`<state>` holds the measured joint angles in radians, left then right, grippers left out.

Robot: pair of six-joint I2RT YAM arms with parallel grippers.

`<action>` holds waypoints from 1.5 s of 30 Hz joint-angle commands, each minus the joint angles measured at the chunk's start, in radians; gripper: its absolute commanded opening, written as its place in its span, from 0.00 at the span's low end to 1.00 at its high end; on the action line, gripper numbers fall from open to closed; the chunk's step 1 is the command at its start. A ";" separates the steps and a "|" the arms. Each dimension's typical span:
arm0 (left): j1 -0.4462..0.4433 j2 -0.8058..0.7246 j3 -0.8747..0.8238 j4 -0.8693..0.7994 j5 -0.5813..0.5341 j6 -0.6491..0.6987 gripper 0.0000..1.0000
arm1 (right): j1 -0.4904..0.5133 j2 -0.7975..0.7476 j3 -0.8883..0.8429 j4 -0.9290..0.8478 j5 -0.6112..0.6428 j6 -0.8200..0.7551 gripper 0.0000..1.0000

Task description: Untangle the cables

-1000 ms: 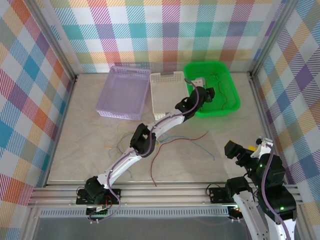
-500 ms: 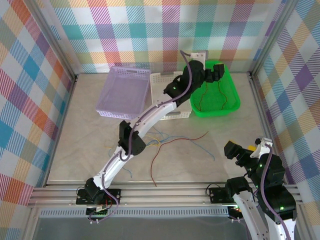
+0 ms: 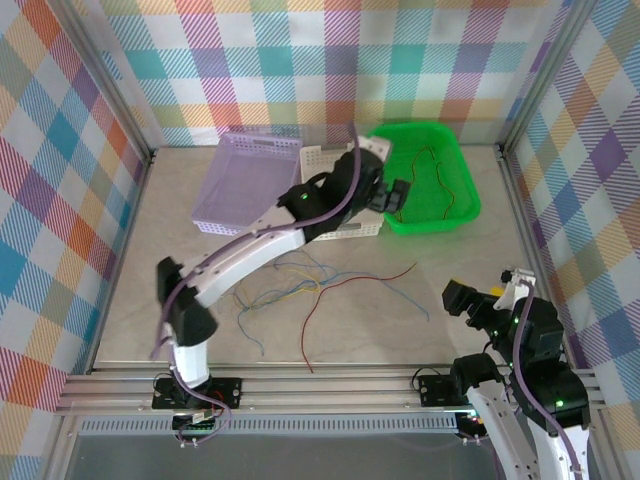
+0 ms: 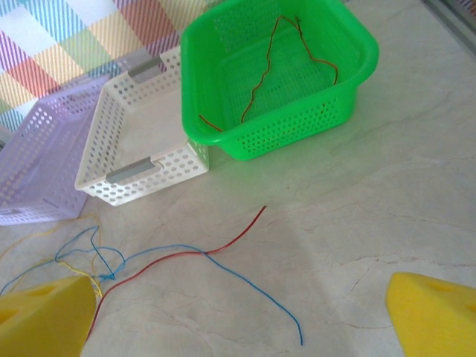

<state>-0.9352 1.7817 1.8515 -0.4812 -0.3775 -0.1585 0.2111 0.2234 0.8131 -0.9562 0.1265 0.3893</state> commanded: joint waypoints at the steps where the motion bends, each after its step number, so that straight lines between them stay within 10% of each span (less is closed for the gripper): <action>1: 0.001 -0.187 -0.168 0.053 -0.085 0.020 1.00 | 0.011 0.041 0.001 0.048 -0.035 -0.037 1.00; 16: 0.085 -0.637 -0.810 0.042 -0.237 0.078 1.00 | 0.026 0.489 0.170 0.002 -0.148 -0.054 1.00; 30: 0.255 -0.700 -0.804 -0.039 -0.329 0.012 1.00 | 0.633 0.912 0.075 0.327 0.024 0.141 1.00; 45: 0.319 -0.677 -0.830 -0.016 -0.326 0.011 1.00 | 0.851 1.348 0.182 0.511 0.118 0.246 0.93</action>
<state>-0.6296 1.1248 1.0183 -0.5186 -0.7048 -0.1253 1.0485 1.5345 0.9577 -0.4915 0.2031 0.5880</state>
